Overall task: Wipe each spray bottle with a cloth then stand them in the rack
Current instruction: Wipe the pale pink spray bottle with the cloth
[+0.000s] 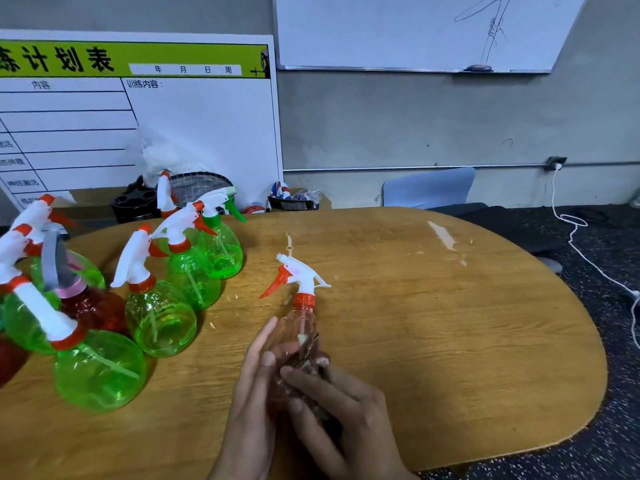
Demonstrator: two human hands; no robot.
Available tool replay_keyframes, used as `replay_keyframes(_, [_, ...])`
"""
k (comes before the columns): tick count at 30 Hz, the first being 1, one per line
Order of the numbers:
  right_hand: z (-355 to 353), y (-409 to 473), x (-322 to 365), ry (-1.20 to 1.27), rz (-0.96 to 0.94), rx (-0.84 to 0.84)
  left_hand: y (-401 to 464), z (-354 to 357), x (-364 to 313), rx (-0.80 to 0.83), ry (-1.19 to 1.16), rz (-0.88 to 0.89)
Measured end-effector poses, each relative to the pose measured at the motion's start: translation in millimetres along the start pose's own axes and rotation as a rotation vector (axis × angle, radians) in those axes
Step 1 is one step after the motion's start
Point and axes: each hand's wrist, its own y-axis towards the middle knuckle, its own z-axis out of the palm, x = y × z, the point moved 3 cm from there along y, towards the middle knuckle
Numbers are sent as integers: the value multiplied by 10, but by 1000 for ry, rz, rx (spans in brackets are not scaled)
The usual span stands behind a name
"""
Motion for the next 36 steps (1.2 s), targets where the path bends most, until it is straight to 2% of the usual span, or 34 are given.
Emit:
replay_keyframes(4, [-49,167,-79,94,215,-172,9,-3,5,-5,24,-8])
replay_keyframes(10, [65,167,-186,164,422,-188,-21,-7,-15,14,45,-5])
replay_keyframes(18, [54,344,-93,216,438,-225,98,109,-197,-5,28,49])
replay_keyframes(21, [-44,532,88,249,407,-253,164,261,-453,22,-35,117])
replay_keyframes(27, [-429,1044,697,155,167,-308,70,746,-1190,91,-22,306])
replay_keyframes(36, [-919,1567,1711,57,-88,-367,-338,1252,-2171,210,-62,465])
